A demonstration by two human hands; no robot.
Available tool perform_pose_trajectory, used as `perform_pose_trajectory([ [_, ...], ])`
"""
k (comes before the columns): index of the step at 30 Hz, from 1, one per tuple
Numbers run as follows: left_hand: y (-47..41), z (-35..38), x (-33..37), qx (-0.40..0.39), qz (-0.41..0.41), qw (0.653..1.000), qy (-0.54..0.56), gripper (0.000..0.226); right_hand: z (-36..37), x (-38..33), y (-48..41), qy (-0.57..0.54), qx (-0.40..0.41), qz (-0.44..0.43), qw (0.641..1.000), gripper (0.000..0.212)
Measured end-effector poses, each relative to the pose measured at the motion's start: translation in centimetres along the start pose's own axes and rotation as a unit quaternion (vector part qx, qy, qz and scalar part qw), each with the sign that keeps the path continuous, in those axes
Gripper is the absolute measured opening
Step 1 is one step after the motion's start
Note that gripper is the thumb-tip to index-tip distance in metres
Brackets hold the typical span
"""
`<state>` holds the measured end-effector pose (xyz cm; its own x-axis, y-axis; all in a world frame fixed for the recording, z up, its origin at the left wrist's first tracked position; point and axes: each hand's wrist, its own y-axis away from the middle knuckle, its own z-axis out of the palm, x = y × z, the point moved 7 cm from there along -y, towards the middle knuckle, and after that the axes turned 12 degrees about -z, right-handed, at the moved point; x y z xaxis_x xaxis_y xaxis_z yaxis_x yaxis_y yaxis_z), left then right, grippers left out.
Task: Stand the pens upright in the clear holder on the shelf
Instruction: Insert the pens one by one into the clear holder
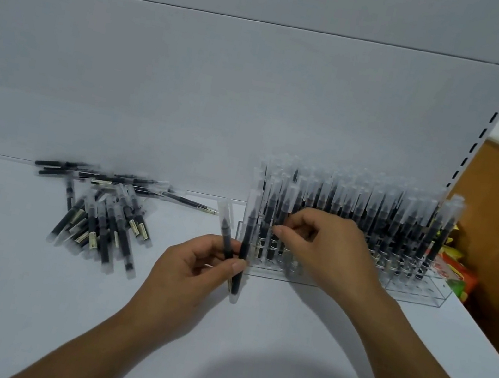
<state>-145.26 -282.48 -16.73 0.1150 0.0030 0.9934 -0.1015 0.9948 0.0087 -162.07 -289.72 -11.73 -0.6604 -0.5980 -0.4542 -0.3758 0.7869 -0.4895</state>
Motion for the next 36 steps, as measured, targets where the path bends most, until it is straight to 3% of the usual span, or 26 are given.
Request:
perform_pose_trajectory([
  [3,0.0,0.1,0.1,0.001,0.001,1.000,-0.004,0.018,-0.9,-0.1,1.1,-0.095,0.058,-0.010,0.994,0.013],
  [6,0.1,0.2,0.2,-0.003,-0.003,1.000,0.002,0.019,0.3,-1.6,1.5,-0.252,0.016,-0.036,0.967,0.008],
  [12,0.3,0.3,0.4,-0.003,0.012,0.999,-0.042,0.020,2.4,-3.1,1.5,-0.314,-0.015,-0.059,0.948,0.012],
  [16,0.1,0.3,0.0,0.006,-0.017,1.000,-0.012,0.017,-1.2,-0.6,1.0,-0.381,0.110,0.012,0.918,0.008],
  [19,0.0,0.3,-0.3,0.005,-0.028,0.999,-0.014,0.019,-3.6,1.1,0.9,-0.319,0.207,0.012,0.925,0.007],
  [21,-0.1,0.3,-0.6,0.003,-0.034,0.998,-0.048,0.014,-3.9,1.5,0.7,-0.256,0.219,0.004,0.942,0.007],
  [27,0.0,0.4,-0.8,-0.008,-0.041,0.997,-0.067,0.014,-2.9,1.1,-0.3,-0.147,0.155,-0.032,0.976,0.014],
  [33,-0.2,0.4,-0.9,-0.009,-0.042,0.998,-0.052,0.014,-0.5,1.3,-0.2,-0.042,0.026,-0.001,0.999,0.009],
  [36,-0.2,0.4,-0.9,-0.007,-0.040,0.998,-0.053,0.014,-0.8,1.0,-0.2,-0.011,0.029,0.000,1.000,0.012],
])
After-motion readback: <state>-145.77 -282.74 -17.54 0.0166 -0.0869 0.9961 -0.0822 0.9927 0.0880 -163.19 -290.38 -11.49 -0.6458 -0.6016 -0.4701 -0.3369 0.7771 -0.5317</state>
